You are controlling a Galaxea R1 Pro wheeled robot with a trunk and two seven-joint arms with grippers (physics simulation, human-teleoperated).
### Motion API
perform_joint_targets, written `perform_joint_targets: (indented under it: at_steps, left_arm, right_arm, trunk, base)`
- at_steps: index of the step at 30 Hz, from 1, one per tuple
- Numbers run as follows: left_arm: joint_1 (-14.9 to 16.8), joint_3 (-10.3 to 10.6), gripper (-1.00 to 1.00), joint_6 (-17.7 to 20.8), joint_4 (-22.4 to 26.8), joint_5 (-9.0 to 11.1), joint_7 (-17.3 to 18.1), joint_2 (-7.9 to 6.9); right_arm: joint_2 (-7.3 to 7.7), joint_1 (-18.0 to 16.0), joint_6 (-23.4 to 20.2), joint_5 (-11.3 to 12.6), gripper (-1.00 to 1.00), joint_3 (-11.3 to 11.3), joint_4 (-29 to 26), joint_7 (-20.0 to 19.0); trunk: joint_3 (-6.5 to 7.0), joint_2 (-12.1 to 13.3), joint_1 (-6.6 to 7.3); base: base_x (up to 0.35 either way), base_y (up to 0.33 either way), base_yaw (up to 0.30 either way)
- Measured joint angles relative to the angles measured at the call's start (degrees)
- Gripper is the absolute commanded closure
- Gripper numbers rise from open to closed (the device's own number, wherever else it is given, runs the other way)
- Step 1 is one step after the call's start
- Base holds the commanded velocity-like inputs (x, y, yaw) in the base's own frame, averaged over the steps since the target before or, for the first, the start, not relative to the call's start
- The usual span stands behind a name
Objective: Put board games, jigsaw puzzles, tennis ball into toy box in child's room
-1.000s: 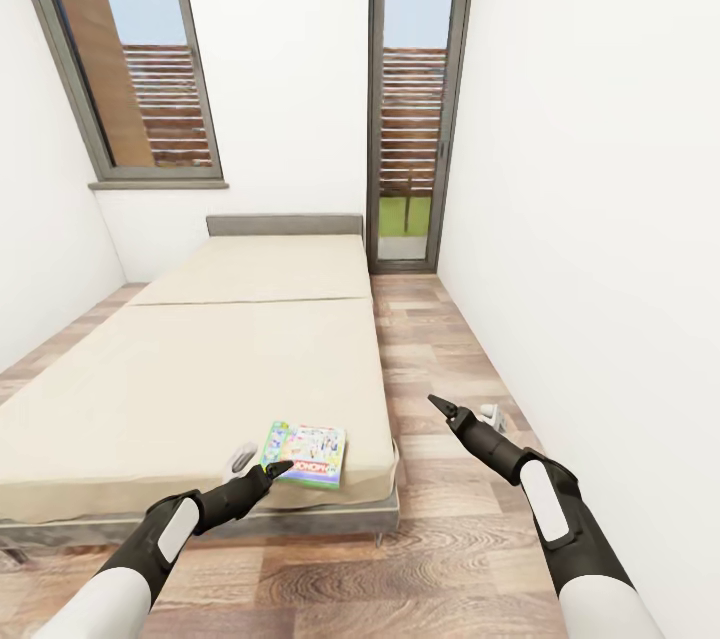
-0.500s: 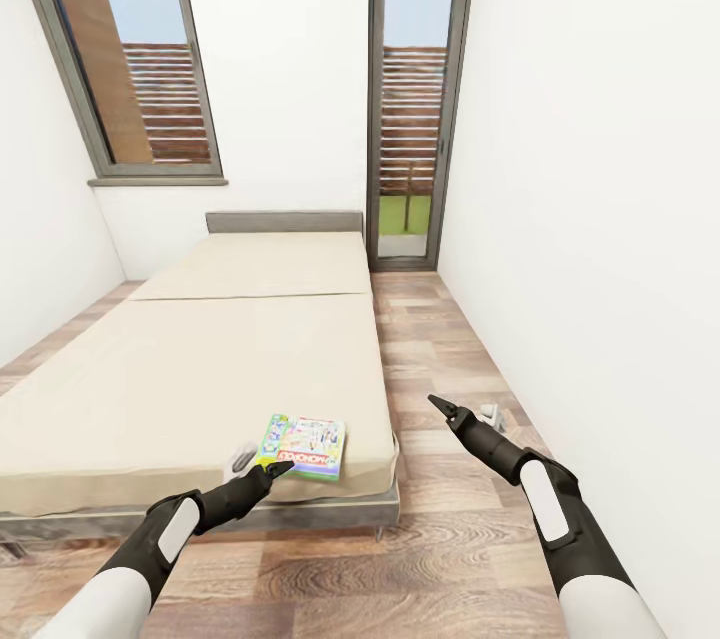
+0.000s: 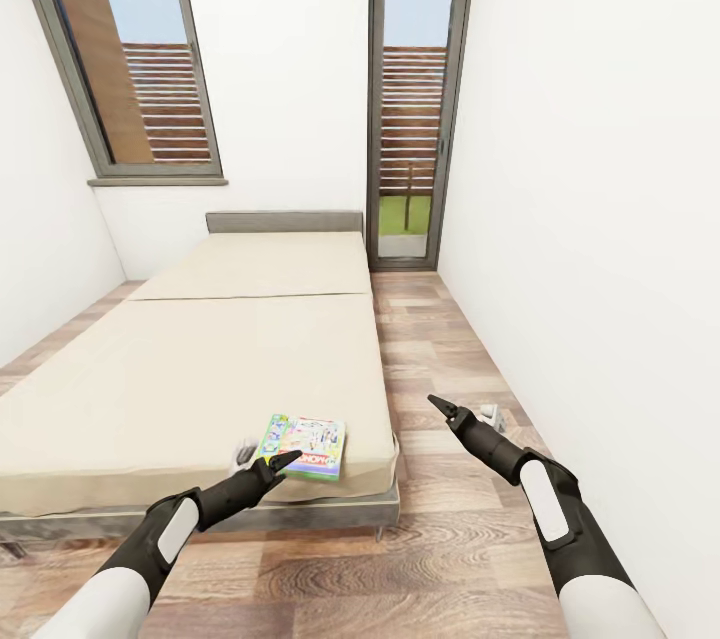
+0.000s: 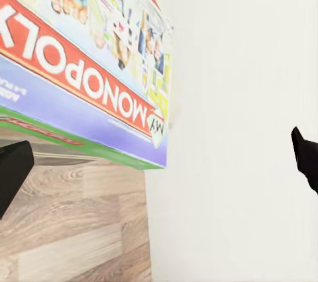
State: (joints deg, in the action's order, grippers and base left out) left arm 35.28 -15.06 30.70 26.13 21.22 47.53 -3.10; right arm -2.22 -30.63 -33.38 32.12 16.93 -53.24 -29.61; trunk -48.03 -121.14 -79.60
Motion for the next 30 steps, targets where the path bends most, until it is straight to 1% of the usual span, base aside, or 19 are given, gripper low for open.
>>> perform_joint_targets:
  at_steps: [6, 16, 20, 30]
  left_arm:
    - [0.0, 0.2, -1.0, 0.0, 0.0, 0.0, 1.0, -0.24]
    - [0.0, 0.1, -1.0, 0.1, -0.3, 0.0, 1.2, -0.35]
    - [0.0, 0.0, -1.0, 0.1, -0.3, 0.1, 1.2, -0.66]
    - [0.0, 0.0, -1.0, 0.2, -0.4, 0.3, 1.6, -1.06]
  right_arm:
    - [0.0, 0.0, 0.0, 0.0, -1.0, 0.0, 0.0, 0.0]
    - [0.0, 0.0, 0.0, 0.0, -1.0, 0.0, 0.0, 0.0]
    - [0.05, 0.0, 0.0, 0.0, -1.0, 0.0, 0.0, 0.0]
    - [0.07, 0.0, 0.0, 0.0, -1.0, 0.0, 0.0, 0.0]
  trunk:
    - [0.0, 0.0, 0.0]
    - [0.0, 0.0, 0.0]
    - [0.0, 0.0, 0.0]
    - [-1.79, -4.0, -2.19]
  base:
    - [0.0, 0.0, 0.0]
    - [0.0, 0.0, 0.0]
    - [0.0, 0.0, 0.0]
    - [0.0, 0.0, 0.0]
